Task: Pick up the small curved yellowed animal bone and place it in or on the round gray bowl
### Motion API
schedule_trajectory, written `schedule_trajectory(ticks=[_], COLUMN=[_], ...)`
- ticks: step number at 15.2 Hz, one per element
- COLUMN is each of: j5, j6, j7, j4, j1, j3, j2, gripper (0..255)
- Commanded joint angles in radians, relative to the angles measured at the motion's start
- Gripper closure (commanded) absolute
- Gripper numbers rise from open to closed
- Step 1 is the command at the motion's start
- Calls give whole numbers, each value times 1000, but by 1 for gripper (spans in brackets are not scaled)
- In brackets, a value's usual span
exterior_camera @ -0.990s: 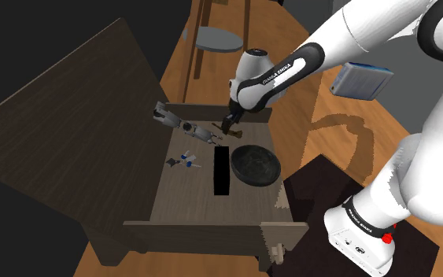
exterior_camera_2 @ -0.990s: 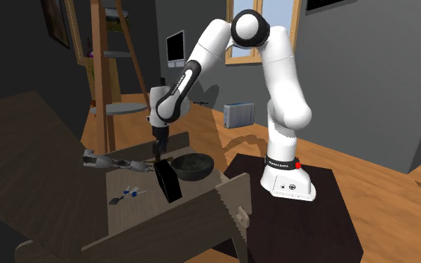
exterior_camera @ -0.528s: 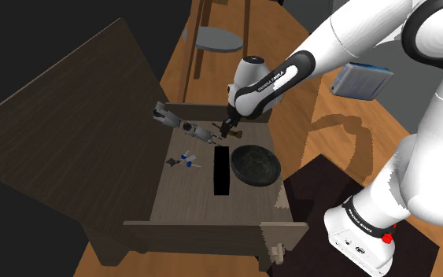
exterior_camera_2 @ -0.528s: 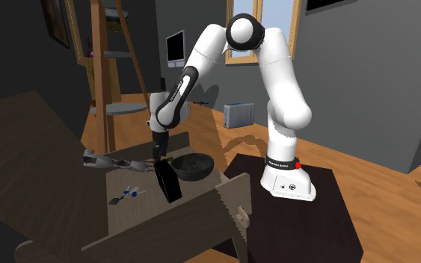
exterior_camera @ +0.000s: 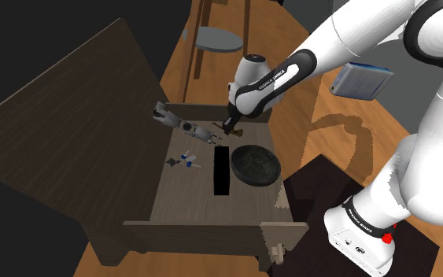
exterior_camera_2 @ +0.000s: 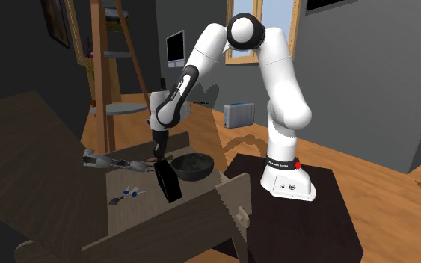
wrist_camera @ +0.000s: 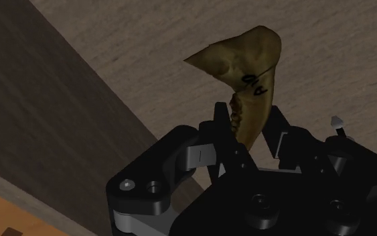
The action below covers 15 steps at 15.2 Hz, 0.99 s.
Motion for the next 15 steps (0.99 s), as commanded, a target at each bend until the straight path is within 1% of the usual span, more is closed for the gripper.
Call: schedule_trajectory(ticks=[1,6,15], j5=[-1,2,-35], j6=[-4,-4,-110], j7=[2,-1,23], j4=[-8,1,2], j1=[4,2,17], j3=[3,4,-17], j2=[1,10,-96], gripper=[255,255,255])
